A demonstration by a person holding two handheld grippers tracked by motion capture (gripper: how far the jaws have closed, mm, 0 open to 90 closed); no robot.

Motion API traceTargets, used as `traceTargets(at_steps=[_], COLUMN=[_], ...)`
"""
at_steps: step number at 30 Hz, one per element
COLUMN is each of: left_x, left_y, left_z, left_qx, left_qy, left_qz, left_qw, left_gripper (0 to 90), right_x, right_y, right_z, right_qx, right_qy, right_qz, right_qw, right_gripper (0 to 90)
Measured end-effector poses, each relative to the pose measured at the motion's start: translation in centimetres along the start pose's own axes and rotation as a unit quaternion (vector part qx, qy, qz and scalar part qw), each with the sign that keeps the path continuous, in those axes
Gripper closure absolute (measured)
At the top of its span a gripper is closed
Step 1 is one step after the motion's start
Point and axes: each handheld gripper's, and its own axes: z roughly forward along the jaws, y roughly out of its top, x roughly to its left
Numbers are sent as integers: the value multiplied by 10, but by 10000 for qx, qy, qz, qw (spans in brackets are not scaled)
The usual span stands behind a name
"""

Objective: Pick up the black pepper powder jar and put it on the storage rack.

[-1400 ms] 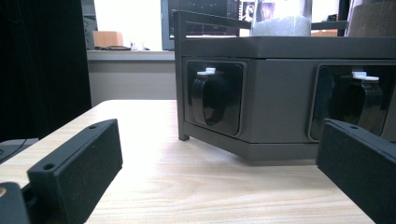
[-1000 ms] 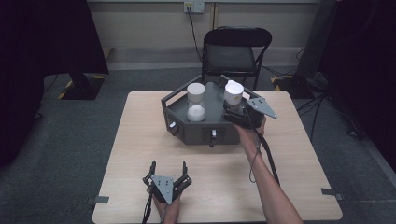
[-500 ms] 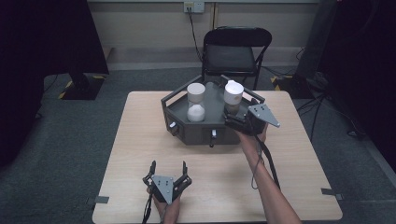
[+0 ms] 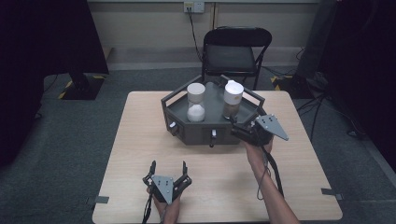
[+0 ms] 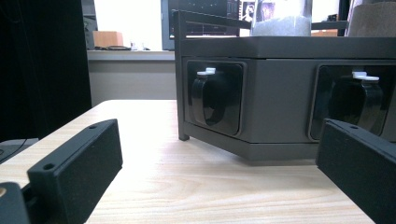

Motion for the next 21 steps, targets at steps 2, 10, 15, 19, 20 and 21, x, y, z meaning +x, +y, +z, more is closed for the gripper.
traceTargets(at_steps=[2, 10, 15, 19, 20, 21], left_x=[0, 0, 0, 0, 0, 0], left_y=[0, 0, 0, 0, 0, 0], left_z=[0, 0, 0, 0, 0, 0], left_qx=[0, -3, -3, -4, -5, -4], left_qy=[-2, 6, 8, 9, 11, 12], left_qz=[1, 1, 1, 2, 0, 1], left_qw=[10000, 10000, 10000, 10000, 10000, 10000], left_gripper=[0, 0, 0, 0, 0, 0], right_x=[0, 2, 4, 6, 6, 6], right_y=[-2, -15, -24, -31, -33, -35], right_z=[-5, -23, -35, -46, -48, -51], right_qx=[-15, -27, -5, -47, -68, -90], right_qy=[-13, -25, -67, -112, -121, -134], right_qz=[14, 36, 35, -121, -126, -125], right_qw=[10000, 10000, 10000, 9999, 9998, 9998], right_gripper=[0, 0, 0, 0, 0, 0])
